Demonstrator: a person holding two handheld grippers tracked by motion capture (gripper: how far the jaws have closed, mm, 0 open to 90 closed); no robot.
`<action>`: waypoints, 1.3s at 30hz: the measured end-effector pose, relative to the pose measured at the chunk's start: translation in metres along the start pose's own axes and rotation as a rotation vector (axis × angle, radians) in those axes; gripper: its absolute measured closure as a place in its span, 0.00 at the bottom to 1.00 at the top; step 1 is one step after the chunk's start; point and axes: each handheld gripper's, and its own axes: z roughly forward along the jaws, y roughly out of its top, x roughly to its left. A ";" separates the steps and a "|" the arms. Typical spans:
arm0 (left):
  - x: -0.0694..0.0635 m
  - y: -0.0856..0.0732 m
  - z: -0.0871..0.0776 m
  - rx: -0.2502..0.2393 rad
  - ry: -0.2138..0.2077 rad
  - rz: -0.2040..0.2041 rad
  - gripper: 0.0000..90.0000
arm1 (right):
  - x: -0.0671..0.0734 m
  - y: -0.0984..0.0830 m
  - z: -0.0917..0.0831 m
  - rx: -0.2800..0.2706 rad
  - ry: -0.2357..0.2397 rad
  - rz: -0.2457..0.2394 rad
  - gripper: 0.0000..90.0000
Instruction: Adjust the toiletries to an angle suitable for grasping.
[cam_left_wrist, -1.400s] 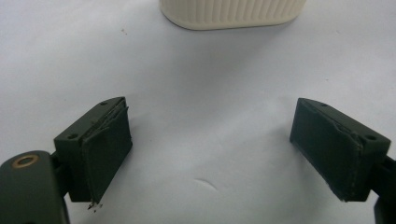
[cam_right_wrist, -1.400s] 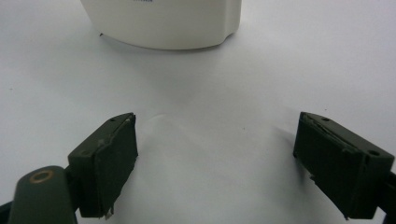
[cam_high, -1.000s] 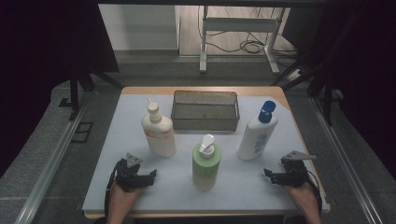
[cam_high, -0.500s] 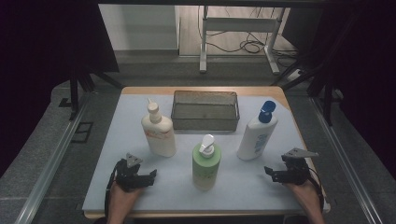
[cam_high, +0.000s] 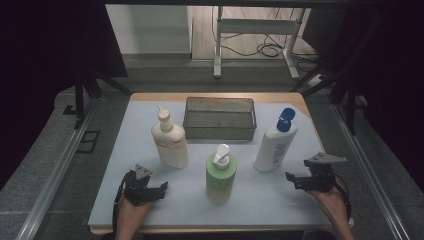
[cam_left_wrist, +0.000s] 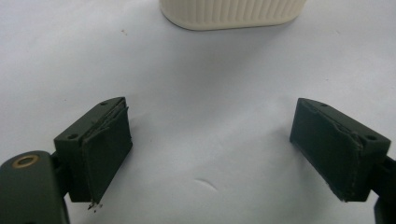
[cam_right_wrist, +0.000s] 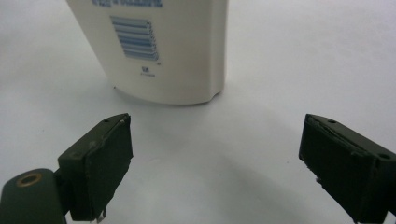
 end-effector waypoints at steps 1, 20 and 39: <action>0.000 0.000 0.000 0.000 0.000 0.000 0.13 | -0.001 0.001 0.000 0.000 0.000 0.000 0.10; 0.000 0.000 0.000 -0.005 0.001 -0.003 0.13 | -0.015 0.026 0.010 0.015 -0.005 0.036 0.14; -0.001 0.000 0.000 -0.005 0.001 -0.003 0.13 | -0.034 0.036 0.021 0.019 0.030 0.074 0.82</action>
